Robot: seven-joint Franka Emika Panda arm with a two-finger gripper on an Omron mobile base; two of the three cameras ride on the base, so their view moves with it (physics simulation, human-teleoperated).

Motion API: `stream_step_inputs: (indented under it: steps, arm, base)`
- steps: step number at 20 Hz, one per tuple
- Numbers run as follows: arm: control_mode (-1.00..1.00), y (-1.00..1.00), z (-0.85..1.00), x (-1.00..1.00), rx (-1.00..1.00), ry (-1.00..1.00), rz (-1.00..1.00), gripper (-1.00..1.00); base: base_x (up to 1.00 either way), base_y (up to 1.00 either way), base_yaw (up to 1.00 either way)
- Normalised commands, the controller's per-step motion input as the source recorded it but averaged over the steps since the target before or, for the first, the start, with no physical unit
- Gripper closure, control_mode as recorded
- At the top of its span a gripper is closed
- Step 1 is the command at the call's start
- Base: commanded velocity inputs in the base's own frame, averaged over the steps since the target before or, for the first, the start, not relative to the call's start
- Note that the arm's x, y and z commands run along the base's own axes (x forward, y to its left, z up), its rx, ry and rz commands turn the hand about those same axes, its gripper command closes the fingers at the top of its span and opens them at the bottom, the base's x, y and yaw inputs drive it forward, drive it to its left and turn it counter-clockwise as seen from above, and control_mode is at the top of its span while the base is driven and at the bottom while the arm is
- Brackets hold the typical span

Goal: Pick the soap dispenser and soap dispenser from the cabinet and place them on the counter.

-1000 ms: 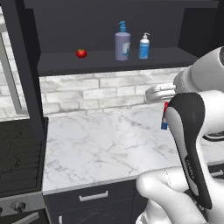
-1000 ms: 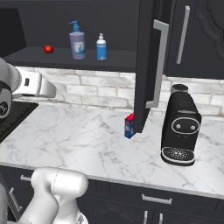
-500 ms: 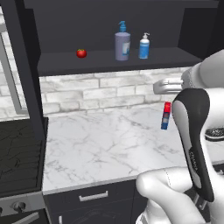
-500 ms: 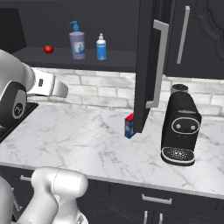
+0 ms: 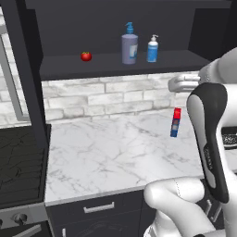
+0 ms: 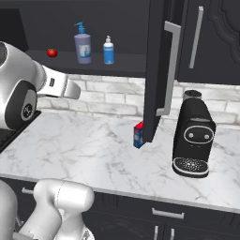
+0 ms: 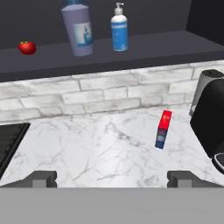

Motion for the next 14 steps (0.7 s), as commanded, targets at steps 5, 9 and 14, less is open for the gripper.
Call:
stream_step_inputs:
  steps: [5, 9, 14]
  arm:
    - [-1.00, -0.06, 0.00, 0.15, -0.07, -0.05, 0.00, -1.00]
    - [-1.00, -0.04, 0.11, 0.15, -0.04, -0.03, 0.00, -1.00]
    - [-1.00, -0.01, 0.19, 0.14, 0.00, 0.00, 0.00, -1.00]
  base:
    - [0.00, 0.00, 0.00]
    - [0.00, 0.00, 0.00]
    - [0.00, 0.00, 0.00]
